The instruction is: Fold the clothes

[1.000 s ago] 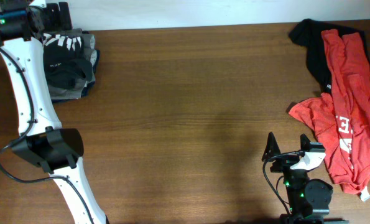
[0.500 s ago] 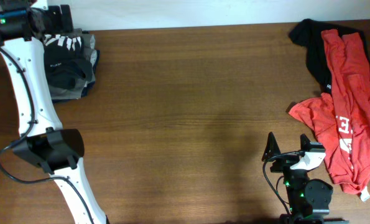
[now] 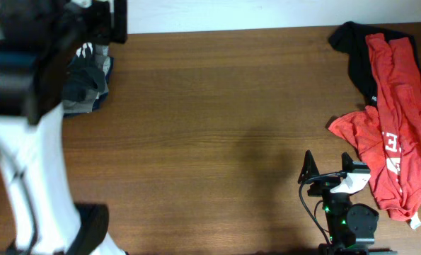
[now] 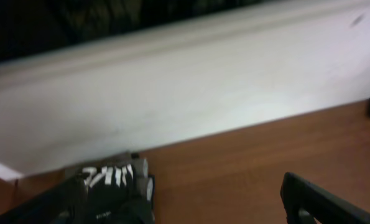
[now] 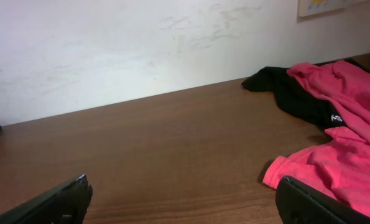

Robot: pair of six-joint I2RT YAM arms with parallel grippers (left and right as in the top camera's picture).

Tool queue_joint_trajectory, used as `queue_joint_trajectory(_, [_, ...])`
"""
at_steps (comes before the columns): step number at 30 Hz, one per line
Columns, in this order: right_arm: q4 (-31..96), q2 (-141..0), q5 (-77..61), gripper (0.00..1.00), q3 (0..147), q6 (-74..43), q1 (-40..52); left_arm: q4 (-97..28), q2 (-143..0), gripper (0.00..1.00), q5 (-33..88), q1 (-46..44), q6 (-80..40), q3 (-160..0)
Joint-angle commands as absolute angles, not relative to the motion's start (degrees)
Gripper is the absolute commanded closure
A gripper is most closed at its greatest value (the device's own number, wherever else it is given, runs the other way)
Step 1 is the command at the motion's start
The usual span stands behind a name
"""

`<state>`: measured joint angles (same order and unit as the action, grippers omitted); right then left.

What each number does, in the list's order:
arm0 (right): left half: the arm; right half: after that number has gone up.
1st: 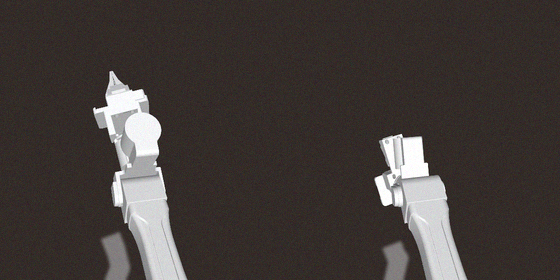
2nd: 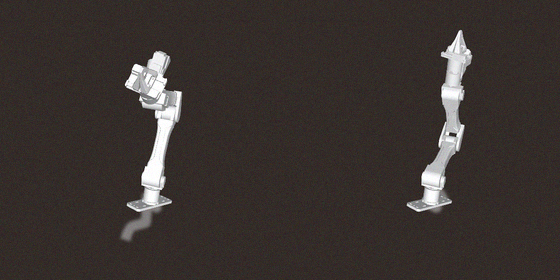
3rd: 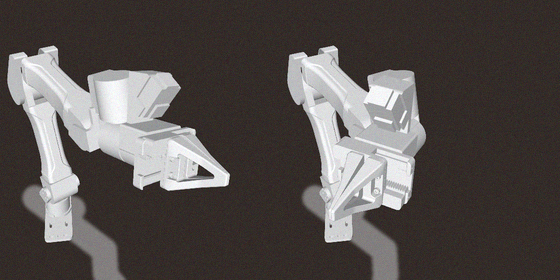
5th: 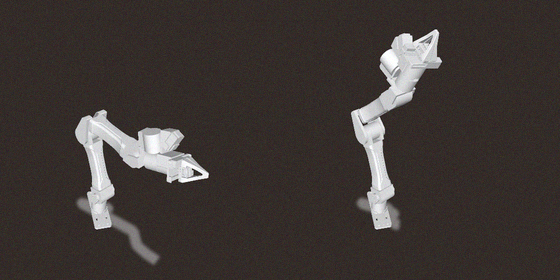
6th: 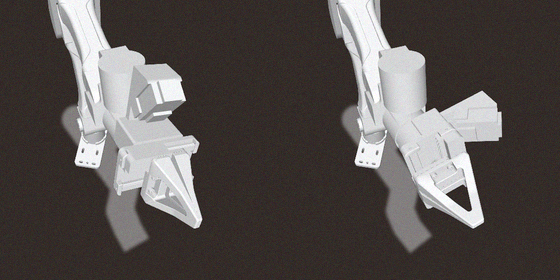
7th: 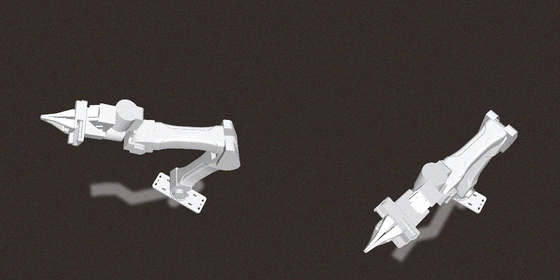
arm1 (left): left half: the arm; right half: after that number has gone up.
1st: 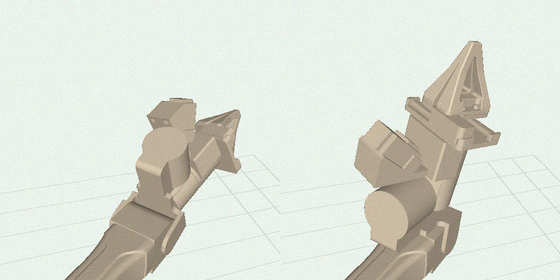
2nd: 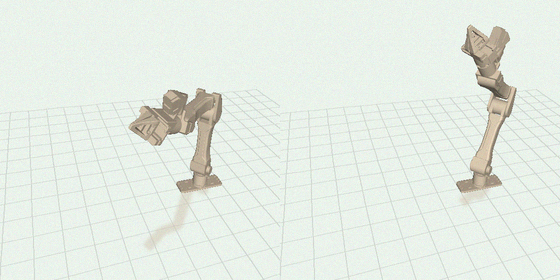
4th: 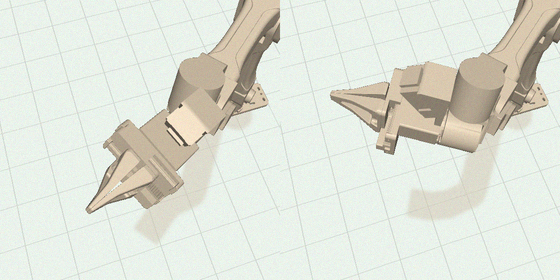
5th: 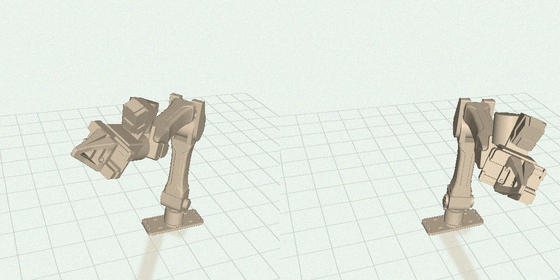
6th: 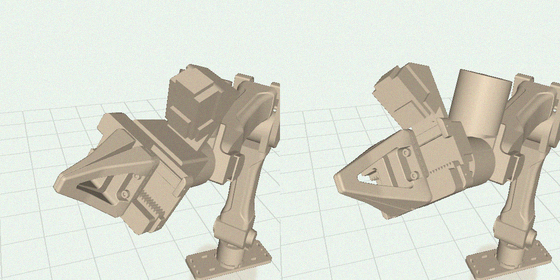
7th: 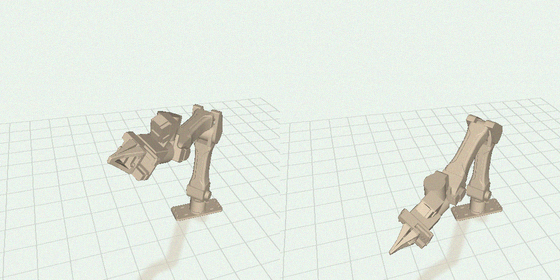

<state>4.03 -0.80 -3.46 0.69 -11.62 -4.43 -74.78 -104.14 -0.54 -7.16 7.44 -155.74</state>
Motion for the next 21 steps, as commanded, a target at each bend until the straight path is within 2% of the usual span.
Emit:
queue_joint_trajectory(1, [4.25,-0.25,-2.55,0.01,0.32,-11.64,-4.91,-75.5,-100.99,0.01,4.82,-7.14,6.92,-154.89])
queue_joint_trajectory(6, [4.25,-0.25,-2.55,0.01,0.32,-11.64,-4.91,-66.92,-91.15,0.01,6.68,-7.09,6.92,-139.46])
queue_joint_trajectory(11, [4.25,-0.25,-2.55,0.01,0.32,-11.64,-4.91,-47.66,-79.11,0.01,6.61,-6.96,7.35,-113.08])
queue_joint_trajectory(15, [4.25,-0.25,-2.55,0.01,0.32,-11.64,-4.91,-36.84,-71.5,0.01,6.48,-6.11,7.33,-95.18])
queue_joint_trajectory(21, [4.25,-0.25,-2.55,0.01,0.32,-11.64,-4.91,-30.72,-63.44,0.01,6.68,-3.09,7.33,-75.79])
